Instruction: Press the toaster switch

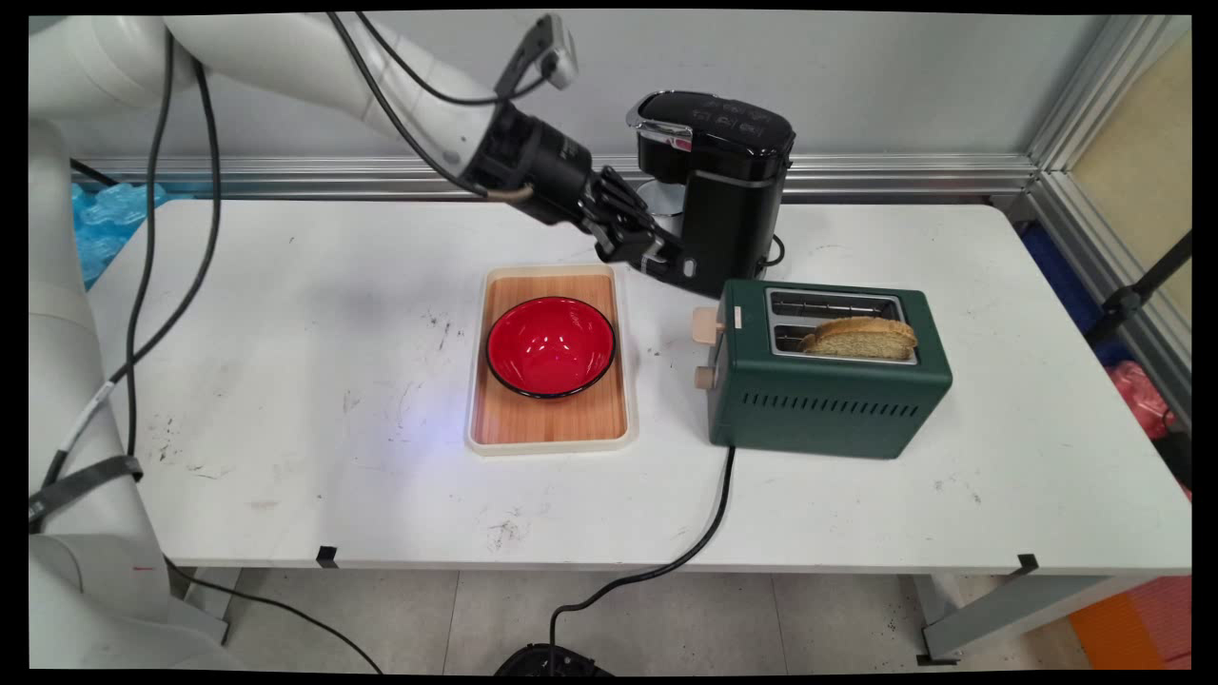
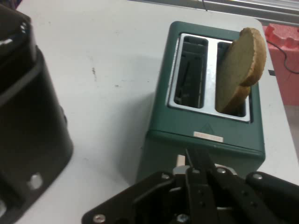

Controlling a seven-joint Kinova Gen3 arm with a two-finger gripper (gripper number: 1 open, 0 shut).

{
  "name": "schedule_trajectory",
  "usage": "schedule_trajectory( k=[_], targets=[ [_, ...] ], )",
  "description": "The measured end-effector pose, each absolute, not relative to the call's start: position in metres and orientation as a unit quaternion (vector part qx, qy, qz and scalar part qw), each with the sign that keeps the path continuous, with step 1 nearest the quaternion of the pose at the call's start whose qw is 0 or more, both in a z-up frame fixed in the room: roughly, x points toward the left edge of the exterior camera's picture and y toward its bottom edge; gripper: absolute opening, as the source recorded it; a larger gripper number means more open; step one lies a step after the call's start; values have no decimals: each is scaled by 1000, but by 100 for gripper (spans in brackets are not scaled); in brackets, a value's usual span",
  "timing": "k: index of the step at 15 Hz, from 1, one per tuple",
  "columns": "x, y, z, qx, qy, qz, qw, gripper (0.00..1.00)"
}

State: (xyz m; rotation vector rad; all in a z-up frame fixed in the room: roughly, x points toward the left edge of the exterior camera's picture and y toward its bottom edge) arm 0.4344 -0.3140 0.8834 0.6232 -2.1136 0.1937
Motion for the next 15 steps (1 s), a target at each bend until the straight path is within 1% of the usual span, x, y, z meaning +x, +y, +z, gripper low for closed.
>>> schedule_trajectory(
  k=[9,15],
  targets=[
    [419,-297,851,259,-851,73,450,0],
    [415,-297,837,232,-854,97,456,0]
  ],
)
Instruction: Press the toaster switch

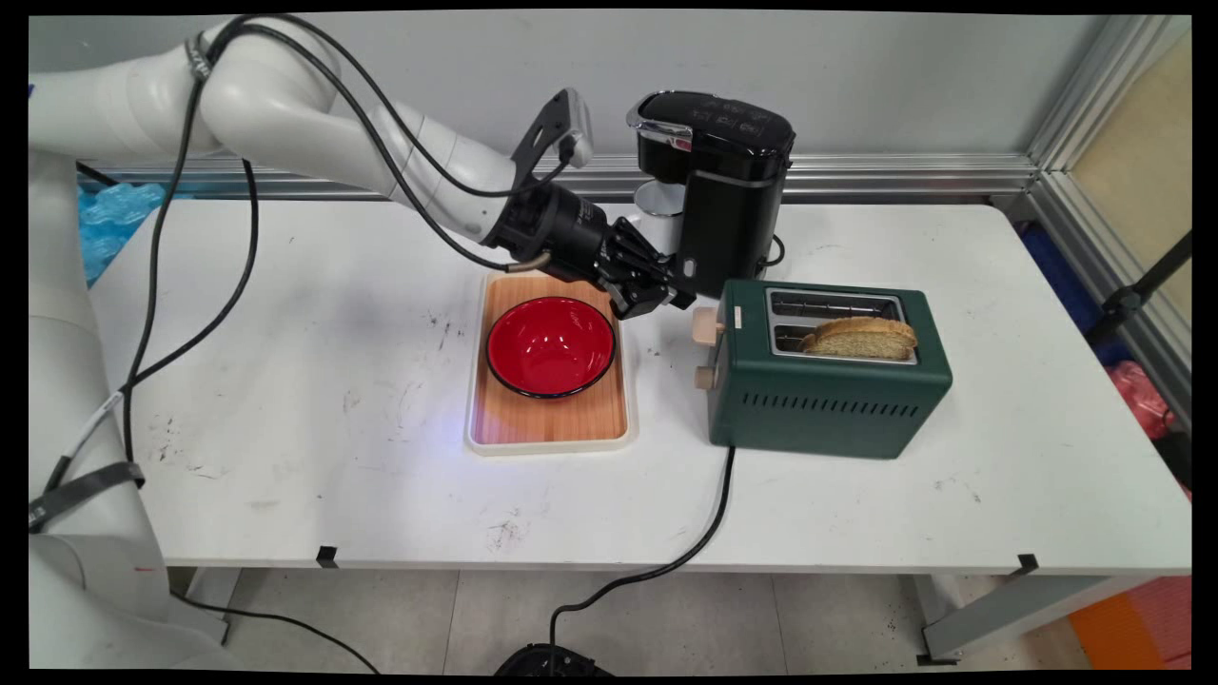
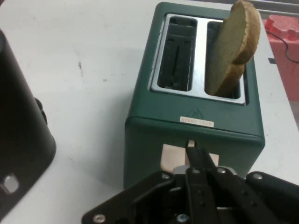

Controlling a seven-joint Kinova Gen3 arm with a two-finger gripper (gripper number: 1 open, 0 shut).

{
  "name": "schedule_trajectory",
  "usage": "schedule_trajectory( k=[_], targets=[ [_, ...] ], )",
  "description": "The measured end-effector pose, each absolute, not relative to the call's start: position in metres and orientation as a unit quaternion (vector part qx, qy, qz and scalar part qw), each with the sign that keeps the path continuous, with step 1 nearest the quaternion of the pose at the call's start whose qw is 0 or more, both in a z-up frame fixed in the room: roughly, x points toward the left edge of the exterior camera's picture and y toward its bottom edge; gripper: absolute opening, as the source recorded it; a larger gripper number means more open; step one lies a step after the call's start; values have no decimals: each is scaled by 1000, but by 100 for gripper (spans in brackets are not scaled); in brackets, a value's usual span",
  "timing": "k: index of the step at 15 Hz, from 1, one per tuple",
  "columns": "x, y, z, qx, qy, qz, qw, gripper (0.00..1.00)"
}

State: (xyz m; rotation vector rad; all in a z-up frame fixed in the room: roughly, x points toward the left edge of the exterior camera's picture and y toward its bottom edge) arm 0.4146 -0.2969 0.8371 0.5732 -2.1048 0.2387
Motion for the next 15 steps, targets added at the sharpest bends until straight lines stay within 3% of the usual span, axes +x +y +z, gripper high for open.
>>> schedule_trajectory(
  k=[15],
  targets=[
    [416,-294,822,176,-863,124,457,0]
  ],
)
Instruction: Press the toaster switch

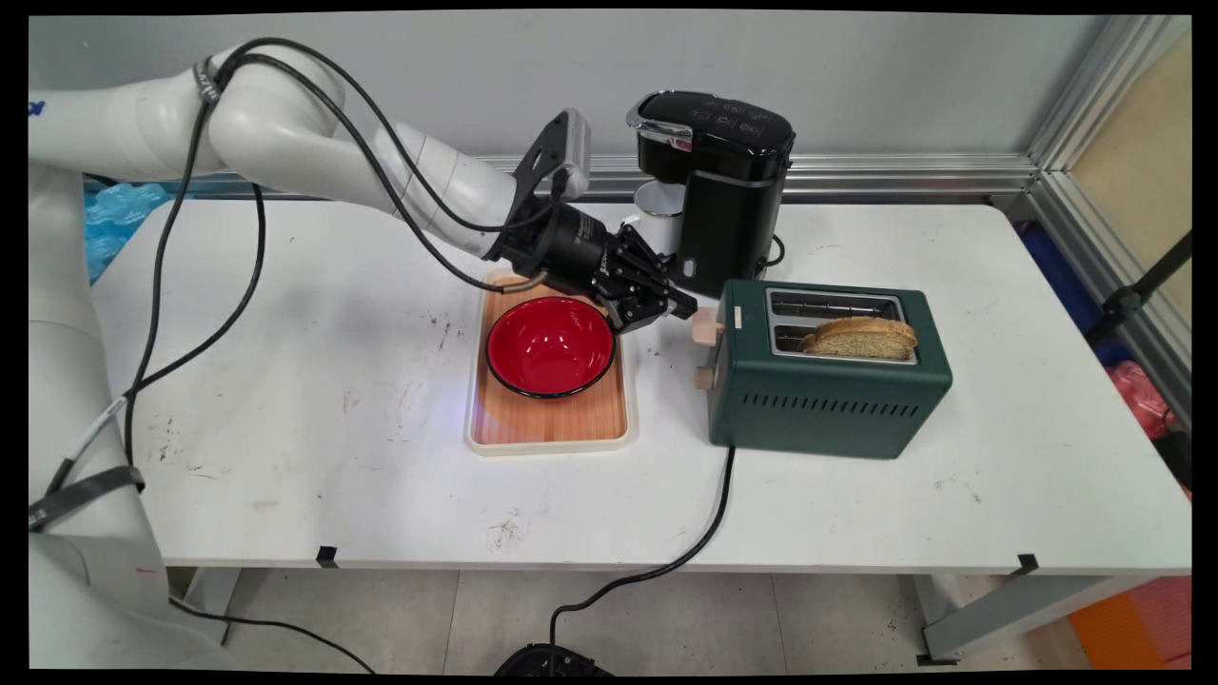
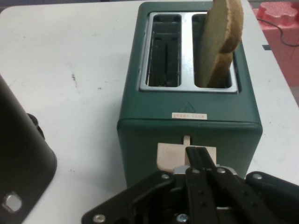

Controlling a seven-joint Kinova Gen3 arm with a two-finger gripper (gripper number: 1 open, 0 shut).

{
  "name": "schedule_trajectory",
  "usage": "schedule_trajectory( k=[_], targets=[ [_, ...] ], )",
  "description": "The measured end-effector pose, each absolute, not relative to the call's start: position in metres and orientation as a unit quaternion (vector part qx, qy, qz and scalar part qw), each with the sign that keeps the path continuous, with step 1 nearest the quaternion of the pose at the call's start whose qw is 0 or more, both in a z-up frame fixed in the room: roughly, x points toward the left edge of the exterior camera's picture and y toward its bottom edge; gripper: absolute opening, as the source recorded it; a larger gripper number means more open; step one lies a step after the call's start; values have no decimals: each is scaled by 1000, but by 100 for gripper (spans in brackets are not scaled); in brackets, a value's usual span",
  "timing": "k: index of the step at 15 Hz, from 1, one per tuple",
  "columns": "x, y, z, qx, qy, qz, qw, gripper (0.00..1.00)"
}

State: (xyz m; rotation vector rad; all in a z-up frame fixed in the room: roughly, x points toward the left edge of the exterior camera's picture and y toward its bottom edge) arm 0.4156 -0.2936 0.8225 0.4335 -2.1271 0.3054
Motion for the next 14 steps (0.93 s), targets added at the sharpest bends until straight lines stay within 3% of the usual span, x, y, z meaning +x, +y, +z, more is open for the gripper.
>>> schedule_trajectory(
  k=[14],
  targets=[
    [406,-308,805,171,-860,136,461,0]
  ],
)
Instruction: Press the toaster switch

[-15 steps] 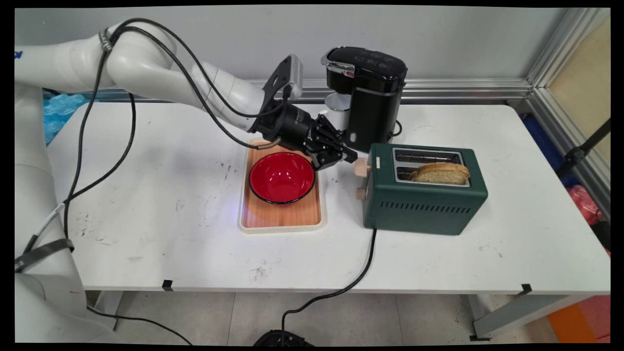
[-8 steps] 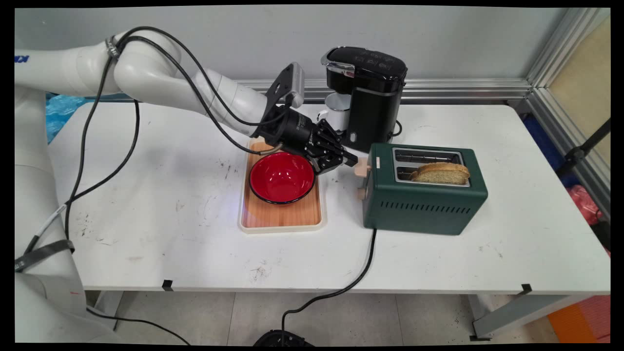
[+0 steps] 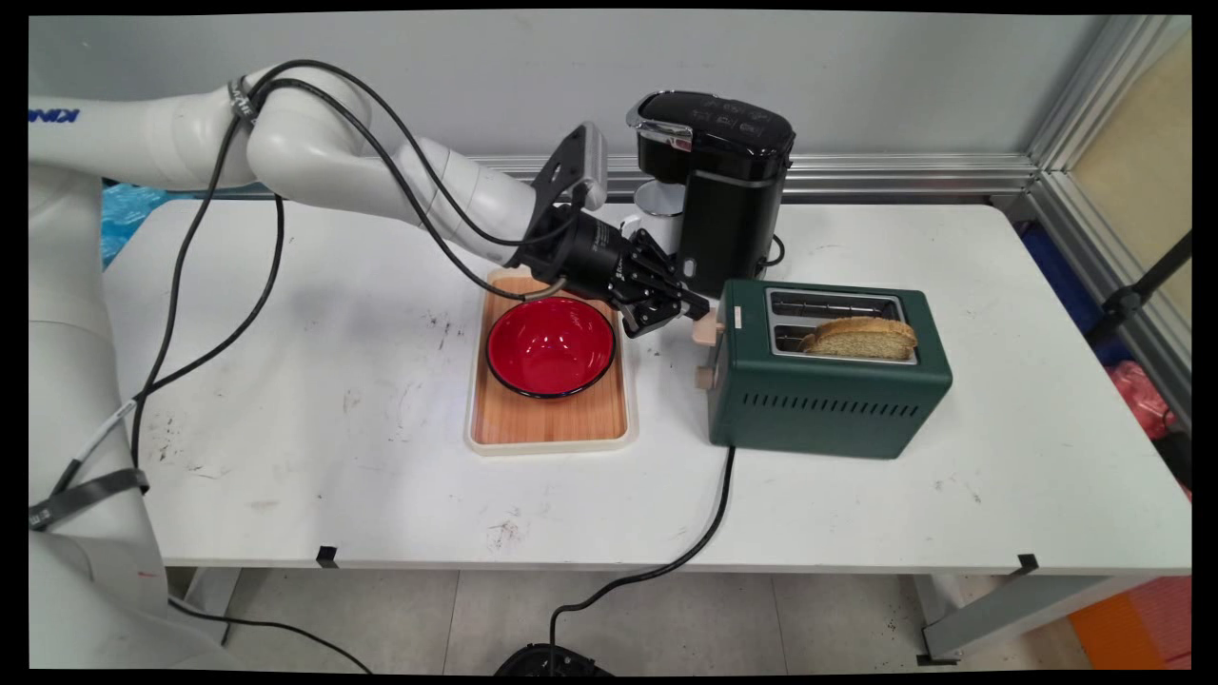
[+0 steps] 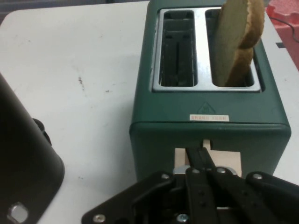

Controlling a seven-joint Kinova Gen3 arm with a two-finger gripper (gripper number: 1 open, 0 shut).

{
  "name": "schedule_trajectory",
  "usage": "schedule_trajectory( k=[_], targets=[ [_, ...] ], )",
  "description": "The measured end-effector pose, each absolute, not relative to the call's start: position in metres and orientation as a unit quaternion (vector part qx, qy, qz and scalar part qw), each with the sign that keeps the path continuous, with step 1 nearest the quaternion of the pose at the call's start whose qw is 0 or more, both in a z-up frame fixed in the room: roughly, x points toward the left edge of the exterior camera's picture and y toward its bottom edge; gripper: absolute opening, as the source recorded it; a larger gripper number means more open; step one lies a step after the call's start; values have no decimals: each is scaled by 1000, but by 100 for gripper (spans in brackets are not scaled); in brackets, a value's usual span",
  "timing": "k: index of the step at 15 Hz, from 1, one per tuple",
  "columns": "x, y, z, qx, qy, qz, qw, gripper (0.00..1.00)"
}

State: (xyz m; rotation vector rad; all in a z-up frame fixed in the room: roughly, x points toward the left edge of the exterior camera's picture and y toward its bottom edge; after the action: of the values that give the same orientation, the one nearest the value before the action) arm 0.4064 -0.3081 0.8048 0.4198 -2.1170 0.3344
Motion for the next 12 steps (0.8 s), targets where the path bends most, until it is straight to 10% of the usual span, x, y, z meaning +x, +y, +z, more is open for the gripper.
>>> schedule_trajectory(
  k=[12],
  targets=[
    [399,-301,790,183,-860,123,461,0]
  ],
)
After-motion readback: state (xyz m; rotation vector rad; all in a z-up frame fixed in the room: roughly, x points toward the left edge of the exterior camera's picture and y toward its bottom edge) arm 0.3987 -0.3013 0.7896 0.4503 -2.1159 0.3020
